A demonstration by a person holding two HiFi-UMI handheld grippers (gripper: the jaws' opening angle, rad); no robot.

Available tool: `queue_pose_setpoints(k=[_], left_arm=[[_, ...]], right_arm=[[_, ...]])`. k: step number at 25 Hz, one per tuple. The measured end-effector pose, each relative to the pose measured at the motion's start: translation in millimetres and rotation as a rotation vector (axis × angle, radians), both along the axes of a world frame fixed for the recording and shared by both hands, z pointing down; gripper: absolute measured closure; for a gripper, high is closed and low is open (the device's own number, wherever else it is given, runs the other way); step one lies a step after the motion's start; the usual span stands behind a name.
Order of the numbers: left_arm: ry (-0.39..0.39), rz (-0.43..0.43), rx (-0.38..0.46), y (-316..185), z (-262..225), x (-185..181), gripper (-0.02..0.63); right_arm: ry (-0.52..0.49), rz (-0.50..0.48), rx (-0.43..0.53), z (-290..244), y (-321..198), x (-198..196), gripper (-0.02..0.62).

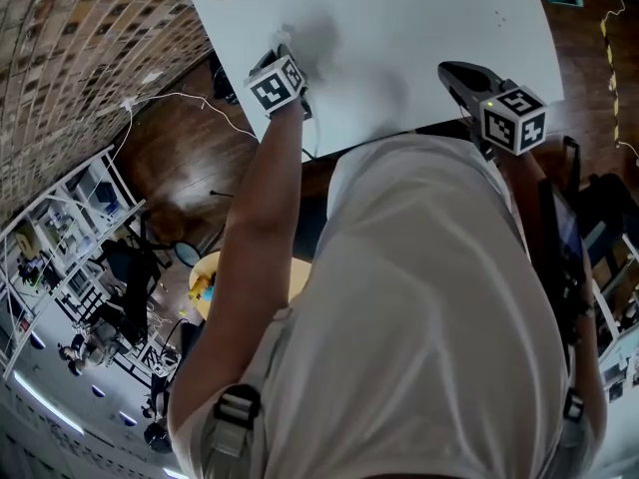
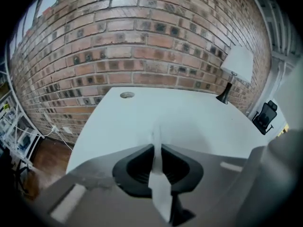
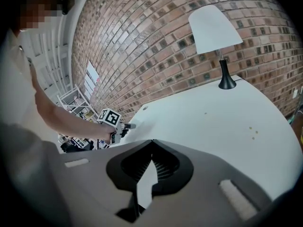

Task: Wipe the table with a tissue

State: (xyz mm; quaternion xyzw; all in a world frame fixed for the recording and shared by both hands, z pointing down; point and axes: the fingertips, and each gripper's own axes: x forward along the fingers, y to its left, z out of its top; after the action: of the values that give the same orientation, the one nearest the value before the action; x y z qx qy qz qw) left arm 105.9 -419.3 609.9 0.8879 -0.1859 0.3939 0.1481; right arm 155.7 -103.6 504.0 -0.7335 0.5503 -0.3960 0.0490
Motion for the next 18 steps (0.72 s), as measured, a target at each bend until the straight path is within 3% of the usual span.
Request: queue_pose_setpoints(k=[6,11,14,18], left_arm=[[-0.047,0.015,0.065,-8,8,6,0.569],[-0.106,0.173,0.085,26,23,11,0.571],[-0.015,0.303,0.034,68,25,32,0.570],[-0.012,0.490,-0.032,107,14,26,0.569]], right_arm=[[0.014,0.024,-0.022,-2,0,-21,0.588],[0.029,0.048,-0.036,-5,-6,-34,0.588],[0.043,0.058,-0.036,-8,-10,-39,0.588],[0.065,0.084,-0.037,-14,-12,-41,0.588]])
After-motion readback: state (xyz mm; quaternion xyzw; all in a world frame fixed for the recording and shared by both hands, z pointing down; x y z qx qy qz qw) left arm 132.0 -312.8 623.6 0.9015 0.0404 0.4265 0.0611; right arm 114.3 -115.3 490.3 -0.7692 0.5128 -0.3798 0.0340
